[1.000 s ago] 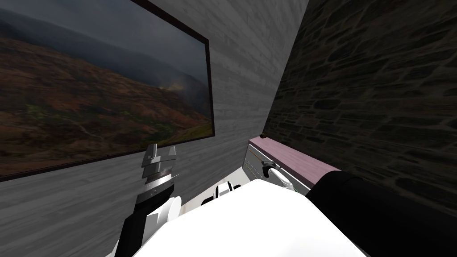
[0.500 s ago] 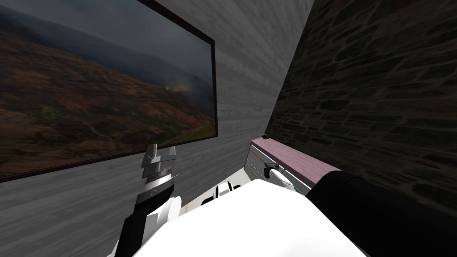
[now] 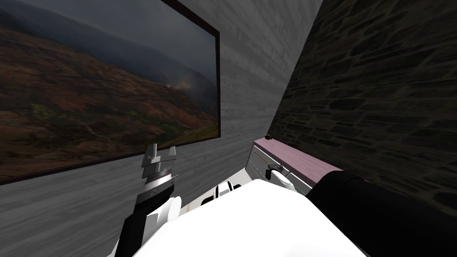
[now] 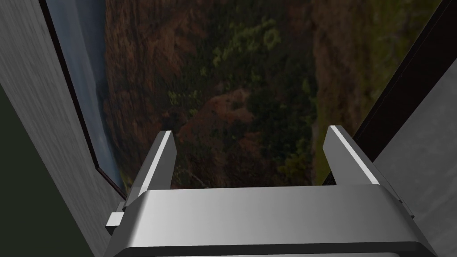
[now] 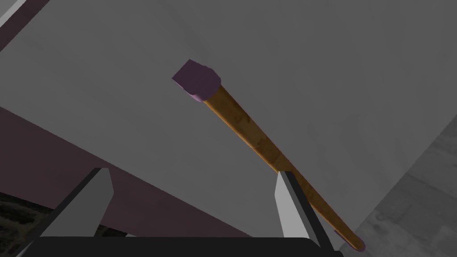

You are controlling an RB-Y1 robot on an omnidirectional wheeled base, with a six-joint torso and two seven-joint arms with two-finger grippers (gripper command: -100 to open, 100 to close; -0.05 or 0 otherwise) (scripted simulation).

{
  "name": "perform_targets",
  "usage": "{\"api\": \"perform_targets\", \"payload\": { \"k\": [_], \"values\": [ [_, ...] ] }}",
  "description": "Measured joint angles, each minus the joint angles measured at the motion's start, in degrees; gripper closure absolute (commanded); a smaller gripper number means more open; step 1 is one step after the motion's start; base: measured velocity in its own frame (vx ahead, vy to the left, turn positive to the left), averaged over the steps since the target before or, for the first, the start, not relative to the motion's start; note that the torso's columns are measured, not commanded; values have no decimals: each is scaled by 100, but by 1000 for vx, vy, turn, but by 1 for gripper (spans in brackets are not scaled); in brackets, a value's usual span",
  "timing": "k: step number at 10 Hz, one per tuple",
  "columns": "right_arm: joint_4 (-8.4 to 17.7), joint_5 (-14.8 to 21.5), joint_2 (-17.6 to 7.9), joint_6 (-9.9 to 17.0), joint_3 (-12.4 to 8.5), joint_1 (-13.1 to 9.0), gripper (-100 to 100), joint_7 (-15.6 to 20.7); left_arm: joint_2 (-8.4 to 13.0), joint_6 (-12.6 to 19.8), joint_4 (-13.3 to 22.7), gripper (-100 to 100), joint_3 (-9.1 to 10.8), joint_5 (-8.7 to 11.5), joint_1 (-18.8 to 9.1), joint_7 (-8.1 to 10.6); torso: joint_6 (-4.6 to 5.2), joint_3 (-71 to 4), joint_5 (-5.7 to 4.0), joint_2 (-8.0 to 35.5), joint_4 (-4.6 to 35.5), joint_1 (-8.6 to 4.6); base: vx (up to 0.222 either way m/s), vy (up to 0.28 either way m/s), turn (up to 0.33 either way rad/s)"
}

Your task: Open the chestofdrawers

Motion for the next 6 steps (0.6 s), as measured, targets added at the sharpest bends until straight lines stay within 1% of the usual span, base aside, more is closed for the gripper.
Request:
{"api": "perform_targets", "payload": {
  "k": [1, 2, 3, 4, 5, 6],
  "values": [
    [150, 83, -33, 101, 8, -28, -100, 24, 0, 0, 0, 0, 0, 0, 0, 0, 2, -2, 2, -4, 0, 7, 67, 105, 84],
    [391, 236, -54, 288, 30, -121, -100, 59, -1, 0, 0, 0, -1, 0, 0, 0, -7, -5, 6, -14, 0, 20, 79, 141, 126],
    [651, 314, -144, 431, 30, -158, -100, 101, -1, 0, 0, 0, -1, 0, 0, 0, 2, -10, 27, -14, 2, 30, 69, 137, 122],
    [775, 331, -165, 608, 53, -136, -100, 250, 0, 0, 0, 0, 0, 0, 1, 0, 17, -12, 84, 21, 24, 74, 84, 123, 131],
    [943, 381, -153, 761, 103, -140, -100, 375, 1, 0, 2, 0, 1, 0, 6, 0, 42, -10, 195, 76, 58, 197, 43, 31, 80],
    [1052, 463, -120, 875, 144, -151, -100, 393, -1, 12, 28, 0, 8, 1, 50, -2, 84, -26, 232, 89, 84, 263, 22, 18, 37]
  ]
}}
